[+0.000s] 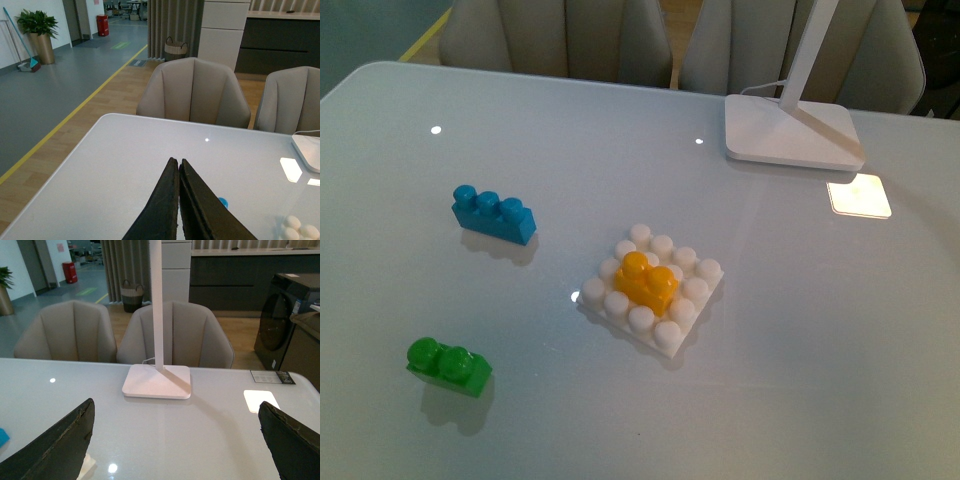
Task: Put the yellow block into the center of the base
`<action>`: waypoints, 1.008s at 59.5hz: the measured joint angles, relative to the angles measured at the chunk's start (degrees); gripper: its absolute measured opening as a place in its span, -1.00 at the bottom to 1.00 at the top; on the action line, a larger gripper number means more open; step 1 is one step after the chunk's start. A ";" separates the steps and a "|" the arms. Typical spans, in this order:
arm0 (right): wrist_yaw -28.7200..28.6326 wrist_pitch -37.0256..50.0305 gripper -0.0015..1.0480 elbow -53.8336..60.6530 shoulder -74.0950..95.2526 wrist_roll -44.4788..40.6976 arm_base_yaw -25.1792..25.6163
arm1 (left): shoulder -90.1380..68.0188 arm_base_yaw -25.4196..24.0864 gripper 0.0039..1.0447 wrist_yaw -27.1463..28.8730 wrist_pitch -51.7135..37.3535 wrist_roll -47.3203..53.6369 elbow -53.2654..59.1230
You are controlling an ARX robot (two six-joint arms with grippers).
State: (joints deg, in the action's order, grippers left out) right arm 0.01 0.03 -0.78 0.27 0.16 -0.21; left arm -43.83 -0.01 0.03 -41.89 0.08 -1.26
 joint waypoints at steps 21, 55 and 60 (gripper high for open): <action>0.00 0.00 0.83 0.00 0.00 0.00 0.00 | 16.31 0.00 -0.96 -0.02 14.67 0.00 0.52; 0.00 0.00 0.83 0.00 0.00 0.00 0.00 | 31.93 0.00 -0.96 -0.02 29.94 0.00 0.52; 0.00 0.00 0.83 0.00 0.00 0.00 0.00 | 33.66 0.00 -0.96 -0.02 31.67 0.00 0.52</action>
State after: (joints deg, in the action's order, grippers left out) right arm 0.01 0.03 -0.78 0.27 0.16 -0.21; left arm -10.17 -0.01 0.01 -10.22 0.08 -0.73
